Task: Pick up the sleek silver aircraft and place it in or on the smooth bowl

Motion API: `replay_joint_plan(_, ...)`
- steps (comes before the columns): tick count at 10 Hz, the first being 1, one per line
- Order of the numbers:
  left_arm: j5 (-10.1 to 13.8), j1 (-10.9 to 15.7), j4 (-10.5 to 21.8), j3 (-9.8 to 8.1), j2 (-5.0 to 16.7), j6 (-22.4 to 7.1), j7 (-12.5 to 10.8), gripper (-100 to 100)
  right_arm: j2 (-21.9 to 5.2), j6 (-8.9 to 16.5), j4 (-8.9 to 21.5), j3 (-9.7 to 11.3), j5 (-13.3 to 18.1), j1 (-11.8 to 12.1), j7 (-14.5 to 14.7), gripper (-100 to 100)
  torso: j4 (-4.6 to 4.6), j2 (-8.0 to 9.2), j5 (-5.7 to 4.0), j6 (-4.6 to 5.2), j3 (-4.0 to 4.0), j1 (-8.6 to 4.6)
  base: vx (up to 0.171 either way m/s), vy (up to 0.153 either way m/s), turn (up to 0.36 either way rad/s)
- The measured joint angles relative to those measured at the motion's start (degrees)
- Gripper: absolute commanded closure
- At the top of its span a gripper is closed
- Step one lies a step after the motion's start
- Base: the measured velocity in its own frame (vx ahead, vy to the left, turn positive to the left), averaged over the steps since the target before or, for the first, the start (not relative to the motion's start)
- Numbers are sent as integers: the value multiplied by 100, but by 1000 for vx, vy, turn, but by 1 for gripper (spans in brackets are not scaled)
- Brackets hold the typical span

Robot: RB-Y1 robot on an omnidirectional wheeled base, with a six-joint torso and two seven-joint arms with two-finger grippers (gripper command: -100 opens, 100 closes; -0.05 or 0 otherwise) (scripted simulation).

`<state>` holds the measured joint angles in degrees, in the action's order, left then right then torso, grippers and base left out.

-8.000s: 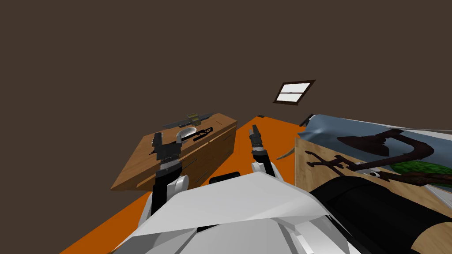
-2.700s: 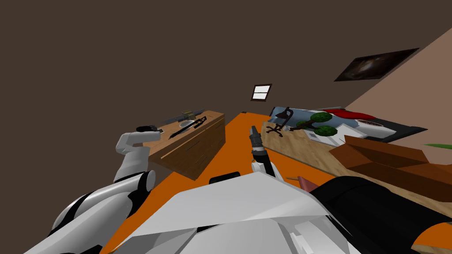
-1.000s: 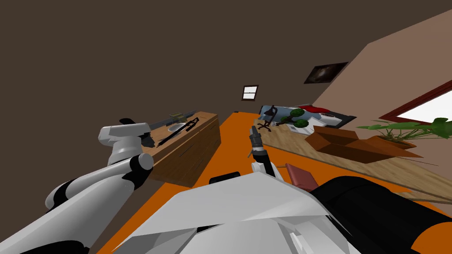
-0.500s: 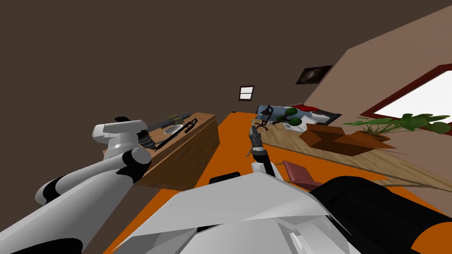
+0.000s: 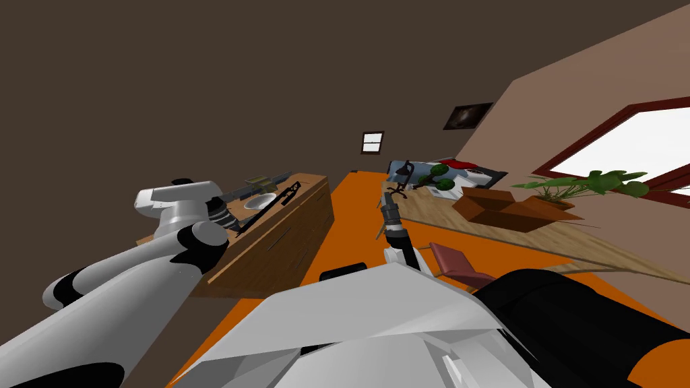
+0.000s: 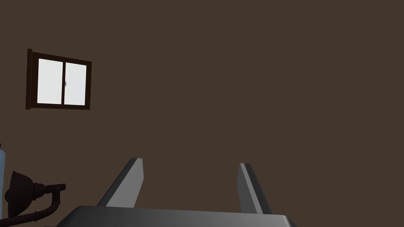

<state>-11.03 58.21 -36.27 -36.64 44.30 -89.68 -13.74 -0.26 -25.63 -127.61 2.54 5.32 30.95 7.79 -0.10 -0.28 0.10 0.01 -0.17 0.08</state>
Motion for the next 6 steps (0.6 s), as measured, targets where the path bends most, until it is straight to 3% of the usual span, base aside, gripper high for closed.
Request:
replay_joint_plan(3, -71, 226, 333, -139, 94, -334, -39, -100, 0, 0, 0, 0, 0, 0, 0, 0, -1, -5, -1, 3, -2, -2, 53, 48, -87)
replay_joint_plan(5, -96, 265, 390, -285, 104, -660, -39, -100, 0, 0, 0, 0, 0, 0, 0, 0, -3, -12, 2, 1, -7, 8, 63, 60, -55)
replay_joint_plan(6, -111, 329, 536, -301, 139, -682, -52, -100, 0, 0, 0, 0, 0, 0, 0, 0, -2, -8, 1, -1, -5, 3, 64, 37, -61)
